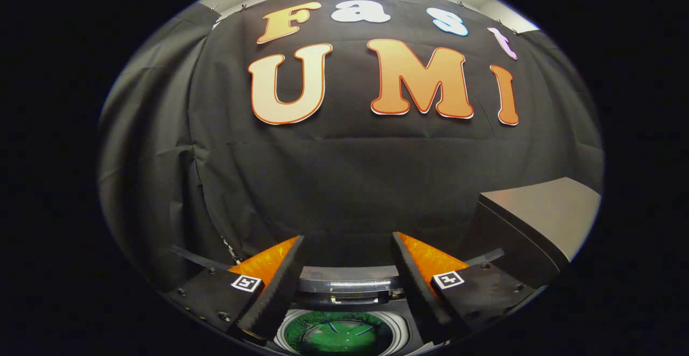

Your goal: Put the clothes into the washing machine and then close the washing machine lid.

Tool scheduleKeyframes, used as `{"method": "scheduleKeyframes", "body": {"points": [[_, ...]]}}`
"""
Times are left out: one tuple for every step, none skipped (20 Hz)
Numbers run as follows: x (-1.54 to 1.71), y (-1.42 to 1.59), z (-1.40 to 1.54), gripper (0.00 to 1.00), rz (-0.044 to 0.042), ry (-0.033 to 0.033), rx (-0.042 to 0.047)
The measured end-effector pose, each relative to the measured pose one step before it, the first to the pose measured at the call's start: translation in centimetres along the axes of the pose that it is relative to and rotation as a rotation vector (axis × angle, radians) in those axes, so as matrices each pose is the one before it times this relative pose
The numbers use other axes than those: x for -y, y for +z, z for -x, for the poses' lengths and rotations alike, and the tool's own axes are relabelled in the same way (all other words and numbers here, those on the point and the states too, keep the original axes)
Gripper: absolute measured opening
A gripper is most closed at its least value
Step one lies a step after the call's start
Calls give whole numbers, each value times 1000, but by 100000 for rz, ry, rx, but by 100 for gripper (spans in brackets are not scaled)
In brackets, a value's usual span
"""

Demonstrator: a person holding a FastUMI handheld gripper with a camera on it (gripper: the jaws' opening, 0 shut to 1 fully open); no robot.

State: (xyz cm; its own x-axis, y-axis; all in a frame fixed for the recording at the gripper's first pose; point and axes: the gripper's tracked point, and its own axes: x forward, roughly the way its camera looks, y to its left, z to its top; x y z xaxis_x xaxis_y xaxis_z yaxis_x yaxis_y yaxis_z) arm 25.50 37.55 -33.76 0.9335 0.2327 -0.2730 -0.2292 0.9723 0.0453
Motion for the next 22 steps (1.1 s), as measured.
{"method": "scheduleKeyframes", "body": {"points": [[78, -153, 682, 100, -328, 266, 1770], [-137, -294, 361, 100, 357, 403, 1954], [-21, -398, 572, 100, 322, 310, 650], [55, -488, 592, 100, -150, 219, 11], [-13, -547, 329, 99, 54, 413, -569], [-31, -420, 145, 99, -135, 233, -615], [80, -613, 263, 99, -66, -54, -1437], [203, -980, 363, 99, 290, -830, -2321], [441, -1908, 273, 99, 945, -1321, -6145], [276, -1839, 341, 99, -537, -599, -6384], [-38, -1670, -128, 99, -2479, 476, -3119], [144, -1026, -246, 99, -2473, 143, -1900], [83, -842, -13, 100, -1383, 111, -1696], [29, -595, 124, 99, -380, 89, -1200], [-193, -137, -21, 99, 248, 198, -1240], [156, -284, 233, 99, 362, -73, -885], [-23, -68, 239, 99, -93, 401, -641], [-446, 363, 306, 99, -1160, 1758, 316], [-508, 438, 269, 99, -1621, 1983, 766], [-438, 610, 533, 99, -2104, 1660, 1564], [-160, 674, 539, 98, -597, 322, 943], [402, 641, 379, 98, 532, -1952, 1014]]}}
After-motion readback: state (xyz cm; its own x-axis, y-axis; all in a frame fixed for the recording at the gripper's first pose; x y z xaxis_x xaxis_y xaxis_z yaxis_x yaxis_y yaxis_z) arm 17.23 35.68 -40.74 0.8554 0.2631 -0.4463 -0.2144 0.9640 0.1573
